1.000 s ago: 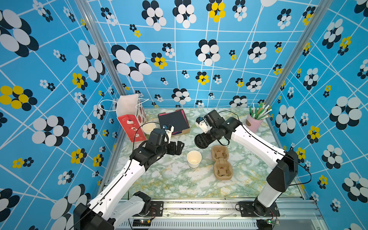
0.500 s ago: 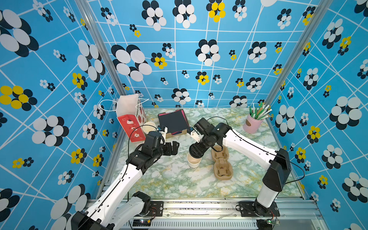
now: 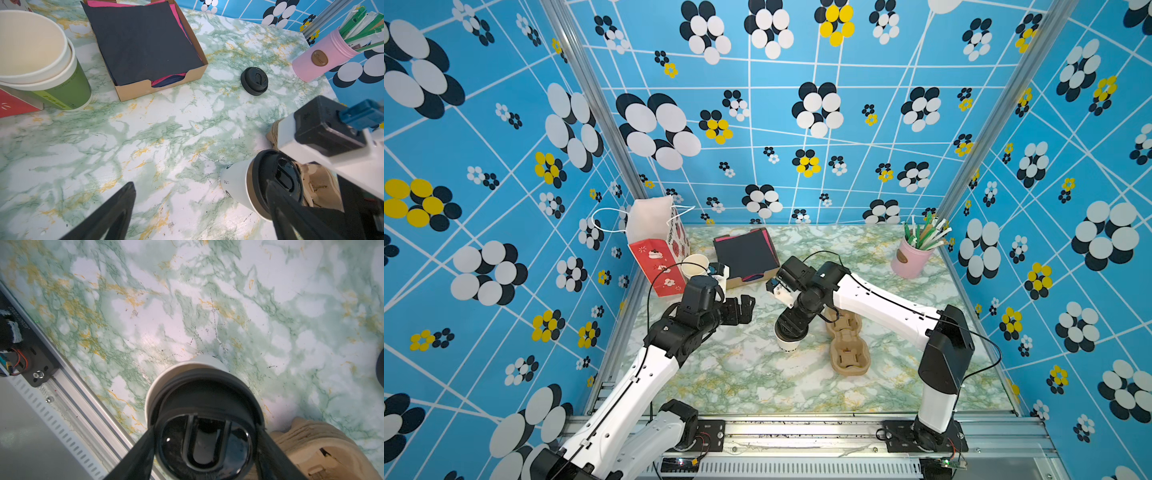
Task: Pack a coffee takeout order
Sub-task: Close the lid on the coffee cup.
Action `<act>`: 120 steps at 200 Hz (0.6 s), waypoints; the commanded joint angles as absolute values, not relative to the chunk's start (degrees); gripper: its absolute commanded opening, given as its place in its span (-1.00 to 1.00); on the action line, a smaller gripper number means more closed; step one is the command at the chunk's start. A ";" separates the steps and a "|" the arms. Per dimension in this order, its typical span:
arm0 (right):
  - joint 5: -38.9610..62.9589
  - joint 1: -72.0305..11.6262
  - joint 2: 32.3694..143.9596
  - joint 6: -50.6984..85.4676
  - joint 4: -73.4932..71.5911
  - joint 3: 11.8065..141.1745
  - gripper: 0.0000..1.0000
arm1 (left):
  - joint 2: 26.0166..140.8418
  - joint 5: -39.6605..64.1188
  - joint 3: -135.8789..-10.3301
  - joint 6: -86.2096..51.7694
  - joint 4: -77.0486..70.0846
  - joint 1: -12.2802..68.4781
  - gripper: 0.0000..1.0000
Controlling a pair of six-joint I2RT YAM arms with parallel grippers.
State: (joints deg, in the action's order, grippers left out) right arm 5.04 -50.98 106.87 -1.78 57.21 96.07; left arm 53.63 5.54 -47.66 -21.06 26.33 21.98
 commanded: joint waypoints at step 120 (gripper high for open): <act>4.92 -52.47 109.42 -2.35 59.99 98.96 0.36 | 52.47 5.90 -44.96 -22.12 24.52 21.10 0.98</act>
State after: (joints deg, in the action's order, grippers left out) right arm 4.99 -51.77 108.07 -2.00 58.17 97.60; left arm 53.39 5.58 -46.13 -21.47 25.98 21.69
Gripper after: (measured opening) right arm 0.691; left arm 0.992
